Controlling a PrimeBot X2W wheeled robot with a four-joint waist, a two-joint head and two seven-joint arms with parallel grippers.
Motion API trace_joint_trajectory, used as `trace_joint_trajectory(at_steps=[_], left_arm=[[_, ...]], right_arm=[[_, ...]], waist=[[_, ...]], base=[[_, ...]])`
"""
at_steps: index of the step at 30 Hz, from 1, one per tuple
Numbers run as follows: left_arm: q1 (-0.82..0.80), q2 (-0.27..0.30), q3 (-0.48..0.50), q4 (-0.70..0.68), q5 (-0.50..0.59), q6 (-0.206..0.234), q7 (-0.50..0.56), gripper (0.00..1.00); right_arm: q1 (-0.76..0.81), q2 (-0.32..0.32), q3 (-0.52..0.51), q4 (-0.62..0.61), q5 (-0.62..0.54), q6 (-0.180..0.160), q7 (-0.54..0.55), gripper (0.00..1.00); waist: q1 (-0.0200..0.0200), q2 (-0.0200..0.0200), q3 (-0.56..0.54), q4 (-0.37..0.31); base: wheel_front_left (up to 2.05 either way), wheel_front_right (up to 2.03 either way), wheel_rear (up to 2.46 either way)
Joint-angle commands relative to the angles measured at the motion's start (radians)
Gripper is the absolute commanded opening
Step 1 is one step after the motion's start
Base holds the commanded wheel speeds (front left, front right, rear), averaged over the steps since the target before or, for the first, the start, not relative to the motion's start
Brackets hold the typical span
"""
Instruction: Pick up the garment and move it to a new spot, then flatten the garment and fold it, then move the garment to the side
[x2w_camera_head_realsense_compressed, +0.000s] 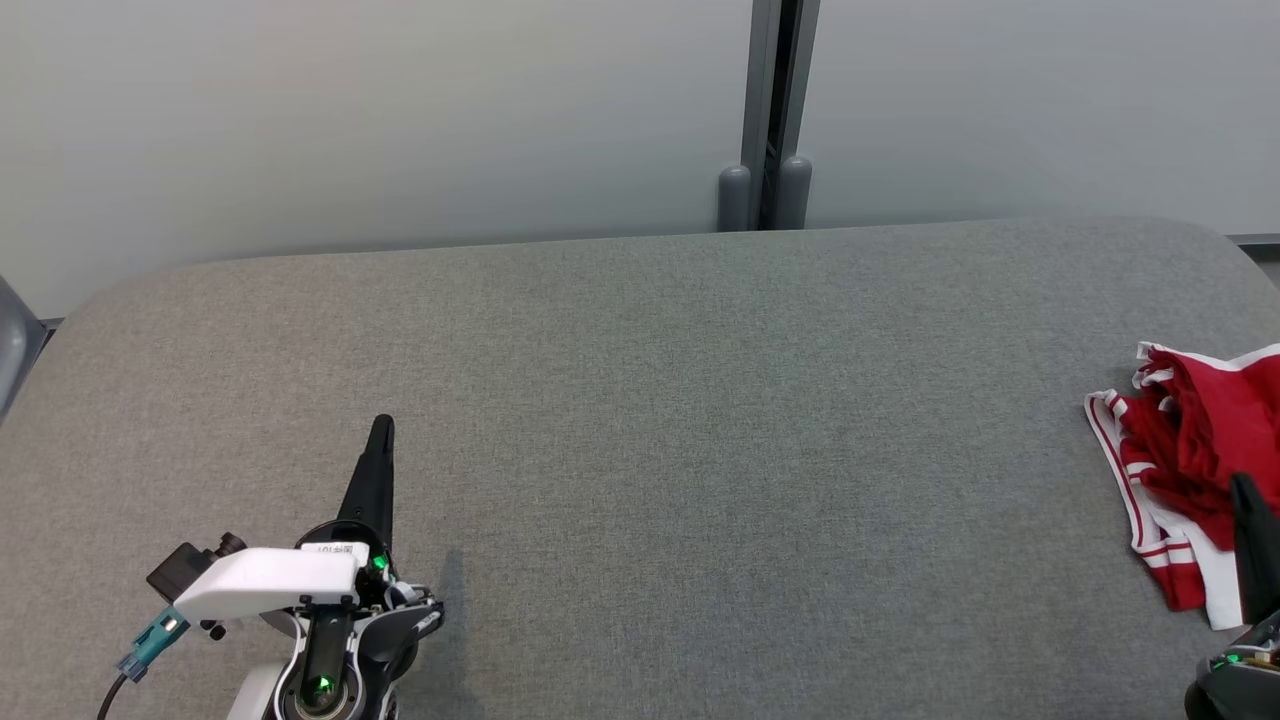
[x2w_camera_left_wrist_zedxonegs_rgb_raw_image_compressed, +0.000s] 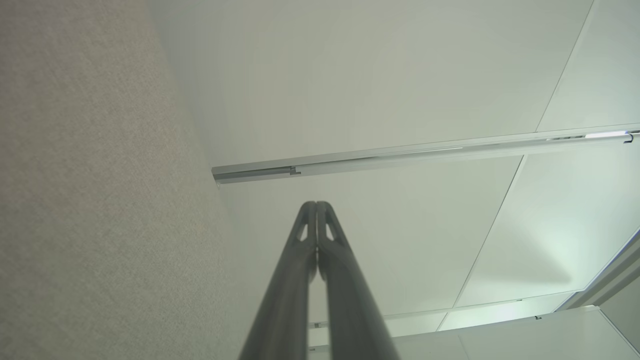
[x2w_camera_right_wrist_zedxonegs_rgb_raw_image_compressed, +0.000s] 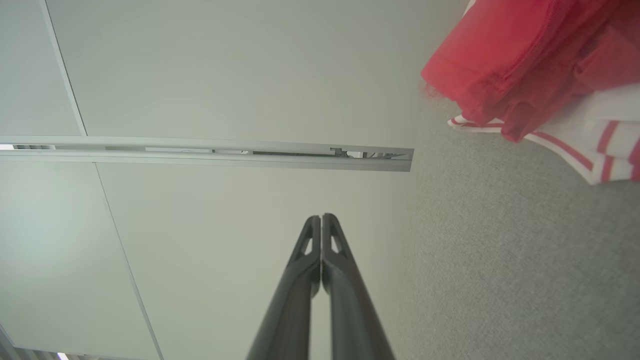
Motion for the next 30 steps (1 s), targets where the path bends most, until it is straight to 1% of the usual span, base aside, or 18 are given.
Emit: trace_joint_trajectory(at_steps=[1, 30], left_arm=[[-0.011, 0.006, 0.004, 0.000, 0.000, -0.003, 0.003, 0.00], [-0.011, 0.006, 0.004, 0.000, 0.000, -0.003, 0.003, 0.00]], right_arm=[[-0.009, -0.003, -0.001, -0.005, 0.004, 0.000, 0.002, 0.00], [-0.009, -0.003, -0.001, -0.005, 0.004, 0.000, 0.001, 0.00]], waist=[[0.0000, 0.0000, 0.000, 0.000], [0.0000, 0.0000, 0.000, 0.000]], base=[[0.00, 0.00, 0.00], [0.00, 0.00, 0.00]])
